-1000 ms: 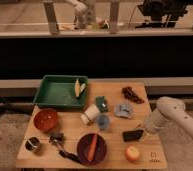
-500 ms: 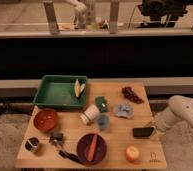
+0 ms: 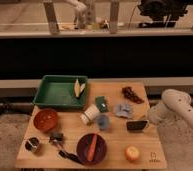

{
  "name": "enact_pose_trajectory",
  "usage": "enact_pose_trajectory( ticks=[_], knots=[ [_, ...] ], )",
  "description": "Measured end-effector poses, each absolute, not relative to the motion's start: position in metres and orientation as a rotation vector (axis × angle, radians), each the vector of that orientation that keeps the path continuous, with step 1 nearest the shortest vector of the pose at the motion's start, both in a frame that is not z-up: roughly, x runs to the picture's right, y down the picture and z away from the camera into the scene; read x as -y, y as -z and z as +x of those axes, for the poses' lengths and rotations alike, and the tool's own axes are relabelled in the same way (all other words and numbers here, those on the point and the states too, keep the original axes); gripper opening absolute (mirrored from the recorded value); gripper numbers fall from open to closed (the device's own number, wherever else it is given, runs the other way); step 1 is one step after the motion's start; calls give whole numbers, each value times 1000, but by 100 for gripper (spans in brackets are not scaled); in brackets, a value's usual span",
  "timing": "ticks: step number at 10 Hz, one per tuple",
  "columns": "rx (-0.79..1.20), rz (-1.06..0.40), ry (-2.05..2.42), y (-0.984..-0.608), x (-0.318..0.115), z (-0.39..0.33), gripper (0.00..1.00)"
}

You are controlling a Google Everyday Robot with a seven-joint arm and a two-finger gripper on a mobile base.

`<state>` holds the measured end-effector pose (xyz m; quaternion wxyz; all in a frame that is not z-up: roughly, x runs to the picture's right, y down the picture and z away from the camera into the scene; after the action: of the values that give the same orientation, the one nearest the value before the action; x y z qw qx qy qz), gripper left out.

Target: Wipe table surface with eraser

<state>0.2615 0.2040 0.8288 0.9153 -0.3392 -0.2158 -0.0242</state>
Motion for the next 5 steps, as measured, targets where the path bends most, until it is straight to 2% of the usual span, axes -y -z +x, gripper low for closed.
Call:
enact_pose_trajectory(
  ticks=[5],
  knots=[
    [489, -697, 76, -836, -201, 249, 0]
  ],
)
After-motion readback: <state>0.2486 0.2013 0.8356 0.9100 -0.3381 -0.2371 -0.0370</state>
